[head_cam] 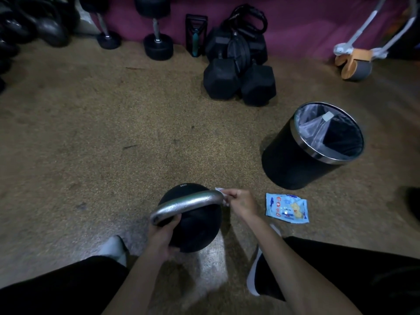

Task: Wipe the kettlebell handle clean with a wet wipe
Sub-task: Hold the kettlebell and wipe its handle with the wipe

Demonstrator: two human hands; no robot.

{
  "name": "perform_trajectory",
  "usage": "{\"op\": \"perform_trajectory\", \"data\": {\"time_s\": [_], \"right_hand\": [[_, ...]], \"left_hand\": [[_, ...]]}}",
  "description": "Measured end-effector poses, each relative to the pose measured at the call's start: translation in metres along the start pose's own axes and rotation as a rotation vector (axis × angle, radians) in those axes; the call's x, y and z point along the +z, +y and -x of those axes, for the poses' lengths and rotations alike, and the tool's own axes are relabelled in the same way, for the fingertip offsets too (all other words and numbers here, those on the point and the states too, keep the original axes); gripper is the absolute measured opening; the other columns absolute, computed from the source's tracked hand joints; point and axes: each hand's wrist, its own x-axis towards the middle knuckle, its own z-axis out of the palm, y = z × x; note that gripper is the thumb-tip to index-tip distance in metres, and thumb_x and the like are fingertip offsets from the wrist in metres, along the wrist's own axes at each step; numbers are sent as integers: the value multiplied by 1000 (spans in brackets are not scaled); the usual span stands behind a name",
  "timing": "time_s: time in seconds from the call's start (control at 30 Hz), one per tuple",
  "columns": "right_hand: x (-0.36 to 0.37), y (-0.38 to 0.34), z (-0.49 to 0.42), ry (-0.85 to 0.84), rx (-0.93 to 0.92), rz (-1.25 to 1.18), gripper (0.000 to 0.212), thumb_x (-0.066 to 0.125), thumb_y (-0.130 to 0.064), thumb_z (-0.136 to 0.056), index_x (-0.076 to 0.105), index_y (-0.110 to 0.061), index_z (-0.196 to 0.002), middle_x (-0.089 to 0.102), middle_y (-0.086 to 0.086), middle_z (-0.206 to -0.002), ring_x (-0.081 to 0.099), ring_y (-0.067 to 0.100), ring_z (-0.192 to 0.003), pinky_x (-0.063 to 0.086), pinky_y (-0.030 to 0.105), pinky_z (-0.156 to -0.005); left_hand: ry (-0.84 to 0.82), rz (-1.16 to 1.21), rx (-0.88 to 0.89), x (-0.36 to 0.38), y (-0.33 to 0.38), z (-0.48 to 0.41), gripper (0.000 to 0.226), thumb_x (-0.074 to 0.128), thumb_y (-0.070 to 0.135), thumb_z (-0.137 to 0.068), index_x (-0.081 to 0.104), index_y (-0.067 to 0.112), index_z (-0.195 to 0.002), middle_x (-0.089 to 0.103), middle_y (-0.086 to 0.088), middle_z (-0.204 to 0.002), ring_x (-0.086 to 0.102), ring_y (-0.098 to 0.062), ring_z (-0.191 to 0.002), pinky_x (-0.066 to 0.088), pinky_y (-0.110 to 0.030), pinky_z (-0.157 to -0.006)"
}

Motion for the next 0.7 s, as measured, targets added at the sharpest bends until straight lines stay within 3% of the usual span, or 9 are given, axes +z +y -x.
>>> {"op": "perform_trajectory", "data": {"time_s": [0.1,0.2,0.3,0.4,0.53,0.7], "right_hand": [[5,-3,0,34,-27,-18,23,59,-3,-87,73,-13,-101,71,2,-108,64,8,-92,51,14,-81],[2,-1,12,88,-50,-41,25,59,-5,-87,72,-16,-106,68,-10,-101,62,2,-86,45,1,-70],[3,8,22,153,-53,-84,26,60,-5,-87,71,-16,-108,68,-10,-97,59,-4,-79,43,1,-67],[8,7,23,173,-19,-154,24,60,-2,-87,71,-10,-107,67,-8,-95,62,2,-83,43,-1,-65],[12,-1,21,189,1,-169,24,60,-4,-87,71,-13,-107,70,-6,-99,64,6,-88,44,2,-69],[13,8,33,270,-60,-203,24,61,-2,-85,73,-13,-104,72,-4,-96,65,5,-84,49,16,-79]], "left_hand": [[3,2,-3,0,0,-1,62,80,25,-84,52,19,-139,61,-14,-133,58,-35,-111,53,-42,-57],[21,-5,-12,-1,-2,-2,62,82,27,-82,53,21,-137,61,-13,-133,57,-40,-119,56,-49,-66],[28,-13,-18,-1,-1,-1,64,83,28,-81,53,22,-137,61,-13,-133,57,-42,-120,57,-53,-69],[9,-9,-28,0,1,2,63,80,26,-84,51,19,-139,61,-14,-132,58,-42,-118,56,-51,-66],[11,-1,-12,3,2,6,60,79,23,-85,52,18,-138,62,-15,-132,59,-36,-108,55,-47,-60],[36,-39,-31,2,1,4,62,79,27,-85,51,19,-140,58,-16,-138,54,-43,-123,55,-55,-72]]}}
